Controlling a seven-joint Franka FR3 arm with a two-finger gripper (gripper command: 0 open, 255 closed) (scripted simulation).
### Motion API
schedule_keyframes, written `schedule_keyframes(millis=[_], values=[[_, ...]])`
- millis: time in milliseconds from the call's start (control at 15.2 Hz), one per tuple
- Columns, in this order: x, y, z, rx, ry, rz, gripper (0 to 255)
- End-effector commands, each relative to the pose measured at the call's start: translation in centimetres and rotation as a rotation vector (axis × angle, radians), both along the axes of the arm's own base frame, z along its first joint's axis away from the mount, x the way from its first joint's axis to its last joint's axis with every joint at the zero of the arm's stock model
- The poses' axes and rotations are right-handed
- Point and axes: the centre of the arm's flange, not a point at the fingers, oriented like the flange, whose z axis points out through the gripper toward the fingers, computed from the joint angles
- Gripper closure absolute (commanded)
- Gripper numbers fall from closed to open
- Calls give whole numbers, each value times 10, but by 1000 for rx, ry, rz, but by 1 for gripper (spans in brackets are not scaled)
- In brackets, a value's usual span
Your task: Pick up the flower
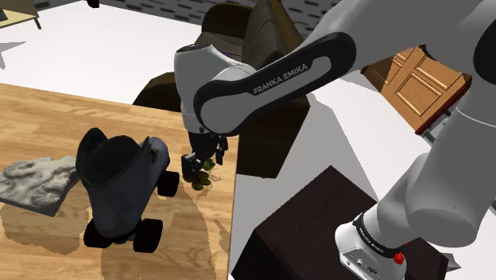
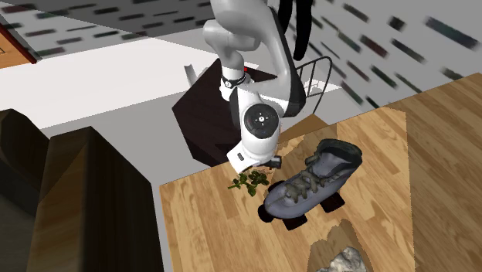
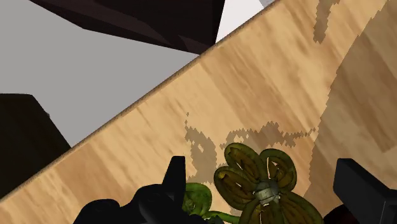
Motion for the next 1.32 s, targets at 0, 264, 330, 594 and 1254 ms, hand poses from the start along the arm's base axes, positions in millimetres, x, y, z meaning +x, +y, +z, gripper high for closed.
schedule_keyframes(millis=[0,264,330,594,1254], values=[[6,11,-13,-4,3,3,0],[6,11,-34,-4,3,3,0],[6,11,-39,-4,3,3,0],[6,11,-53,-4,3,3,0],[6,11,-53,-4,3,3,255]])
